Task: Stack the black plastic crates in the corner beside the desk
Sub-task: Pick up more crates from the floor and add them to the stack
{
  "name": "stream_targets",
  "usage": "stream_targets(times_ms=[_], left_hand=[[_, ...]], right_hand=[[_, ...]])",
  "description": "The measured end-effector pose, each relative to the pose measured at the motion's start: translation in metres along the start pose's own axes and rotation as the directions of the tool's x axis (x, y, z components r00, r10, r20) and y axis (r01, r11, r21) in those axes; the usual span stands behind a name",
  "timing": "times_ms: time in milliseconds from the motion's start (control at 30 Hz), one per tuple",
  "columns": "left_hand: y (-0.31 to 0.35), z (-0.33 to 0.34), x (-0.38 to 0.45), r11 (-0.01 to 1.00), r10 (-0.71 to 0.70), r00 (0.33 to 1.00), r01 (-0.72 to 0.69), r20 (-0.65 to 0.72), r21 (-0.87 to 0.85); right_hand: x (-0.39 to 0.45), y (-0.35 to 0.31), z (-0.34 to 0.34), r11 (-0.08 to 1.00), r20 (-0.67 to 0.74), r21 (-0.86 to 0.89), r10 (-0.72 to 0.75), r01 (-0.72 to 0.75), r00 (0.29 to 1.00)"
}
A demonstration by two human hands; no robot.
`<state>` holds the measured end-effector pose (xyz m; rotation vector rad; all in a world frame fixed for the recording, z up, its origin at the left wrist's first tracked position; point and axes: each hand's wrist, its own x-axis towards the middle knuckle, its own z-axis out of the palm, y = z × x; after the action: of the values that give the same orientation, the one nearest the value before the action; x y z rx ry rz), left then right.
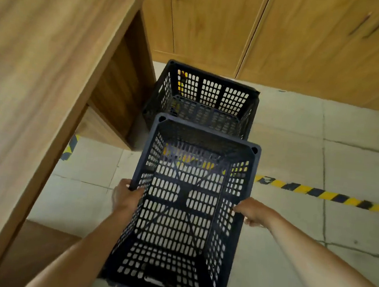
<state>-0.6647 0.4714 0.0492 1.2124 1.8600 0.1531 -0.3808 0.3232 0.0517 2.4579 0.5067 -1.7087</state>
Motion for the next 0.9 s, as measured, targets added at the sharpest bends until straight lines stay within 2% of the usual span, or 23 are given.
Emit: stream_targets(times_ms=[167,300,433,500,633,800,900], left_hand=[[0.062,-0.010,-0.062,0.992,0.118,0.993,-0.119,0.020,0.051],[0.118,-0.021,-0.095,0.987,0.126,0.986,-0.135,0.106,0.087],[0.166,-0.025,-0.113,0.912,0.206,0.953,-0.270,0.224,0.308],[0.184,-0.021,-0.125,0.832,0.274,0.926,-0.364,0.259,0.419],[0.219,-0.013,-0.163,0.577,0.393,0.830,-0.557,0.394,0.598],[0.277,0.000,-0.216,0.259,0.419,0.717,-0.683,0.558,0.683],[0.320,0.013,-0.249,0.149,0.395,0.668,-0.724,0.631,0.673]], right_hand=[[-0.042,0.035,-0.047,0.993,0.010,0.051,0.108,-0.109,0.994],[-0.085,0.056,-0.094,0.992,0.033,0.079,0.098,-0.101,0.995],[-0.116,0.084,-0.129,0.992,0.041,0.120,0.045,-0.049,0.998],[-0.131,0.100,-0.141,0.988,0.044,0.148,0.047,-0.053,0.998],[-0.157,0.141,-0.153,0.979,0.027,0.203,0.023,-0.028,0.999],[-0.202,0.198,-0.169,0.969,-0.055,0.245,0.020,-0.006,0.998],[-0.219,0.223,-0.188,0.954,-0.078,0.292,0.091,-0.064,0.993]])
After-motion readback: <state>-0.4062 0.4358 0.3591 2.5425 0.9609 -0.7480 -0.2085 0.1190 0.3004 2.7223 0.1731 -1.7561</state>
